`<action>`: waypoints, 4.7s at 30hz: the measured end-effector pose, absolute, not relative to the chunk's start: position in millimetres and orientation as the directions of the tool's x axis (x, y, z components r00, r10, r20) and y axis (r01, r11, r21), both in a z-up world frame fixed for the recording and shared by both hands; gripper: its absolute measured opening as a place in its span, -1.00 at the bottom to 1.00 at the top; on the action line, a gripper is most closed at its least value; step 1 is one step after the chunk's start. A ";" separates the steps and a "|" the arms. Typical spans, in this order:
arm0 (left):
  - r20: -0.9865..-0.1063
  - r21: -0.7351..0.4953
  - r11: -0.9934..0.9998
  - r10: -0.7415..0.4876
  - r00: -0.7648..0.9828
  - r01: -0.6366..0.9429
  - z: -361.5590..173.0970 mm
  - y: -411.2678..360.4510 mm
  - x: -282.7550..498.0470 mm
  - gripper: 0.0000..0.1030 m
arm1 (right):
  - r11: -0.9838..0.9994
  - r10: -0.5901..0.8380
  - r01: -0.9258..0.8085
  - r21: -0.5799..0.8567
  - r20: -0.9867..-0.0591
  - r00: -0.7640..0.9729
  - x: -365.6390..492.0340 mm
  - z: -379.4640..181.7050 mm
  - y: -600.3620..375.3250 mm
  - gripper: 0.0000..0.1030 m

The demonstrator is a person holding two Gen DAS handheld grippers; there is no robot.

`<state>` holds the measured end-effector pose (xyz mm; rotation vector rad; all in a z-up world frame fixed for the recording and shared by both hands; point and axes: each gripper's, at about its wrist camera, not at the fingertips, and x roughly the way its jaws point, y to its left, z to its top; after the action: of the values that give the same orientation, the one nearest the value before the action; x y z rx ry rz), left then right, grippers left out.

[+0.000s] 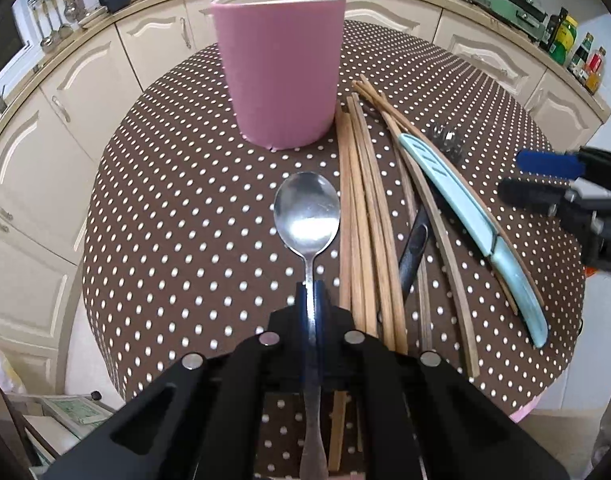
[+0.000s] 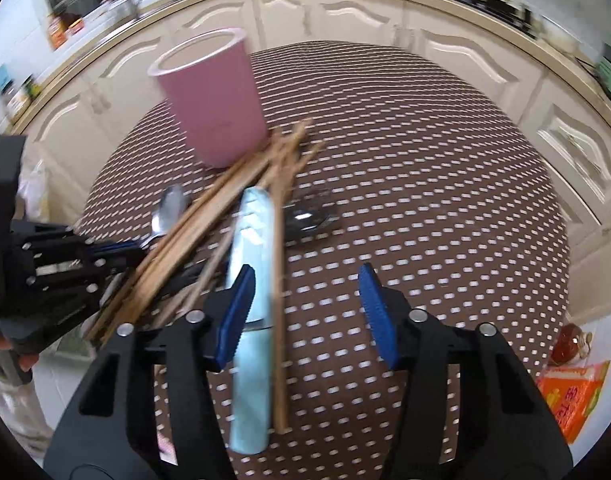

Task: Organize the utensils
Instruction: 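Grasp the silver spoon with the left tool while the right tool grasps the light blue knife, then lift the spoon with the left tool while the right tool carries the knife toward the pink cup, then lower the spoon into the pink cup and open the left tool while the right tool releases the knife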

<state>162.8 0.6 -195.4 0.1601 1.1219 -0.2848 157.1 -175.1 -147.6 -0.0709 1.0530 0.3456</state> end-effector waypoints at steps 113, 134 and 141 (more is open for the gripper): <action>-0.303 -0.224 0.953 -0.265 0.915 0.202 -92.7 24.3 235.3 -0.92 | 0.872 0.483 -0.355 0.337 -0.472 0.738 268.0 -76.3 -142.0 -0.88; -0.369 -0.232 0.948 -0.292 0.882 0.217 -93.5 45.1 203.5 -0.06 | 0.895 0.441 -0.322 0.308 -0.505 0.742 248.9 -89.5 -129.0 -0.86; -0.425 -0.230 0.949 -0.296 0.855 0.214 -96.7 46.0 194.5 0.07 | 0.899 0.431 -0.296 0.324 -0.523 0.735 247.8 -92.3 -135.3 -0.51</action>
<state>194.5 46.0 -96.7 -0.1777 0.4743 -0.2696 247.8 -135.3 -92.3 0.2254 0.6277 0.4033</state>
